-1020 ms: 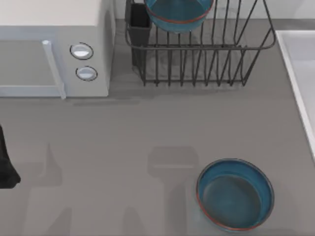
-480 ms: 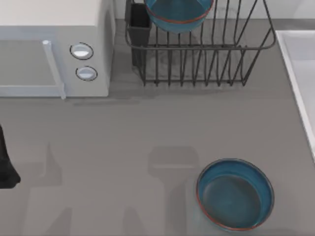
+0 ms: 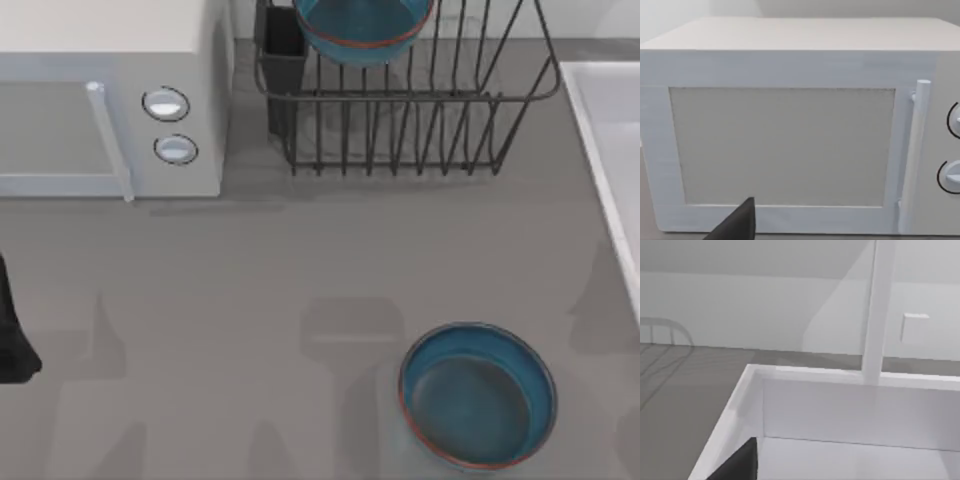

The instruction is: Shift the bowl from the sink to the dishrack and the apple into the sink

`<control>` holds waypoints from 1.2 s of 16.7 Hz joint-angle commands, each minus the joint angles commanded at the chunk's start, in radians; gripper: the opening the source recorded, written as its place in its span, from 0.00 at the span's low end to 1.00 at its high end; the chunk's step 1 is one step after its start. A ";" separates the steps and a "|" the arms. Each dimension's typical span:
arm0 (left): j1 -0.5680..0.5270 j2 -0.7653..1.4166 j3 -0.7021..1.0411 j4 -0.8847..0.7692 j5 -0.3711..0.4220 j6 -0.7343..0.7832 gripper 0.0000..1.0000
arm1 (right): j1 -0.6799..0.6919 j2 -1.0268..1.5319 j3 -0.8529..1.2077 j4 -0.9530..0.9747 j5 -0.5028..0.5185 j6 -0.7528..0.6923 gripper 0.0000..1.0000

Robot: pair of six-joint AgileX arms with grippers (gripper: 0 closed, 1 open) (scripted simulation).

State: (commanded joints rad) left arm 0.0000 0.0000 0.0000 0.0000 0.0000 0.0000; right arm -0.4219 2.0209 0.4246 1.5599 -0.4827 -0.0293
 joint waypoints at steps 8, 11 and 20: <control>0.000 0.000 0.000 0.000 0.000 0.000 1.00 | 0.123 -0.537 -0.187 -0.534 0.171 0.041 1.00; 0.000 0.000 0.000 0.000 0.000 0.000 1.00 | 0.147 -0.845 -0.236 -0.725 0.240 0.067 1.00; 0.000 0.000 0.000 0.000 0.000 0.000 1.00 | 0.288 -1.804 -0.347 -1.391 0.443 0.085 1.00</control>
State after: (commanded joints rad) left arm 0.0000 0.0000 0.0000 0.0000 0.0000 0.0000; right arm -0.1337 0.2170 0.0774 0.1688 -0.0392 0.0552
